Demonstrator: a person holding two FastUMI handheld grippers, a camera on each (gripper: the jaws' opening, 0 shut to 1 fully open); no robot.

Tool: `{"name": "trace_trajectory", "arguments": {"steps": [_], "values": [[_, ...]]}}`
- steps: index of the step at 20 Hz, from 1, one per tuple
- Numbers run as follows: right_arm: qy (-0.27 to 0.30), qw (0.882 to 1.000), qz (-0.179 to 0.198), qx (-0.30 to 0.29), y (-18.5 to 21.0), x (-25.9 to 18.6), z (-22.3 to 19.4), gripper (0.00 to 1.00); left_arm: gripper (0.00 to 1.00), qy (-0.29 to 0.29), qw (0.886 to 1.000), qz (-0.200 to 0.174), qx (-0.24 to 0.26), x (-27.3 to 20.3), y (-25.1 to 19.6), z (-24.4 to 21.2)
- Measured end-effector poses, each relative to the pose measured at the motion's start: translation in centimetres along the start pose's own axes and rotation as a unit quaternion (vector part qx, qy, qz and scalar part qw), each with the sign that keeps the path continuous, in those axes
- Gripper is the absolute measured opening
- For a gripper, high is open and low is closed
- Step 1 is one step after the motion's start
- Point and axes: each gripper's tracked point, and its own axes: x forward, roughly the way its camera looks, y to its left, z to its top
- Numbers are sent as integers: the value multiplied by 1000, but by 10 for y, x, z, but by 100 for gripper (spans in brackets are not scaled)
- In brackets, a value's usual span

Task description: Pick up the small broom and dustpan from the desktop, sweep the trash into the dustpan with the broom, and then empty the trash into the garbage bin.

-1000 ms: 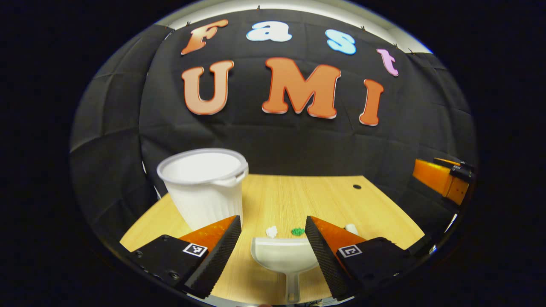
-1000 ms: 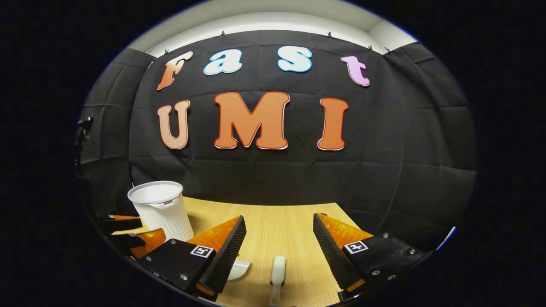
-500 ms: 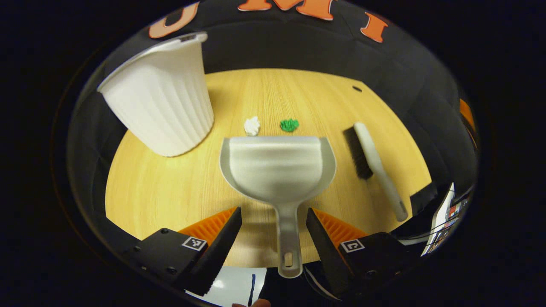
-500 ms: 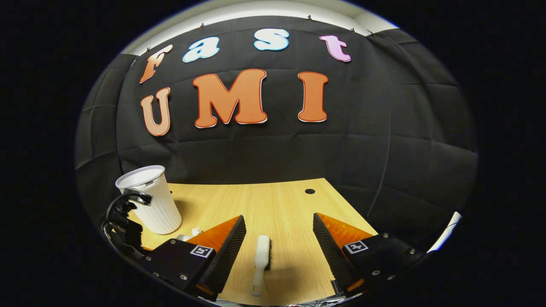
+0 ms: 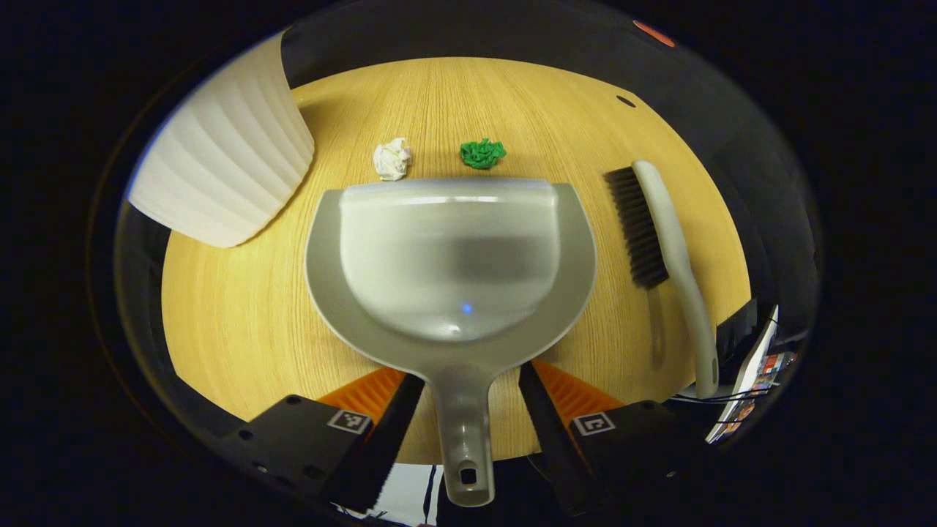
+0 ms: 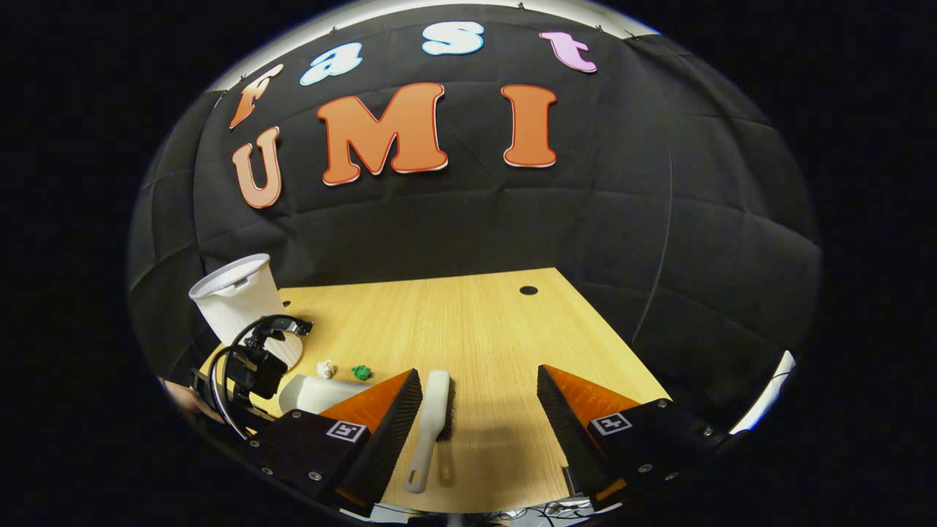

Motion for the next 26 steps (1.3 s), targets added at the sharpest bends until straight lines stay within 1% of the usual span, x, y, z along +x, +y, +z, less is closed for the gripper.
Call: {"name": "trace_trajectory", "arguments": {"steps": [1,2,3,4,5,6,8,10,12,14,15,16,19,21,24,26], "values": [[22,1000,9,0,4,6,-9,95,77,8,1000,1,-3,5,-1,1],[47,999,18,-1,10,13,-21,95,64,10,1000,-1,-2,9,-2,0],[69,997,23,-3,13,19,-33,95,58,9,1000,0,-1,14,0,-1],[92,995,26,-6,16,25,-44,95,45,9,1000,1,-1,19,2,0],[116,993,31,-8,20,28,-56,95,40,13,1000,4,-5,19,5,2],[138,990,34,-7,22,30,-68,96,37,15,1000,2,-9,20,9,-1],[175,984,43,-12,31,39,-90,96,35,-4,1000,-2,-9,24,14,1],[200,978,50,-13,40,50,-106,96,32,-34,999,-6,3,36,18,23],[220,974,55,-19,47,48,-108,96,31,-51,999,-13,12,42,21,40],[237,970,56,-27,48,51,-116,96,31,-60,998,-27,11,47,23,56],[244,968,56,-31,50,53,-119,96,31,-66,997,-33,15,49,33,61],[253,965,55,-35,52,56,-124,96,31,-72,997,-35,20,31,32,56],[280,958,54,-41,58,62,-139,96,31,-91,995,-35,37,6,47,59],[306,949,57,-40,64,64,-151,96,31,-102,993,-26,47,-8,55,55],[344,936,57,-44,67,63,-167,96,31,-116,991,-7,67,-9,76,50],[362,929,52,-59,70,66,-176,96,31,-112,992,-19,54,-8,79,45]]}}
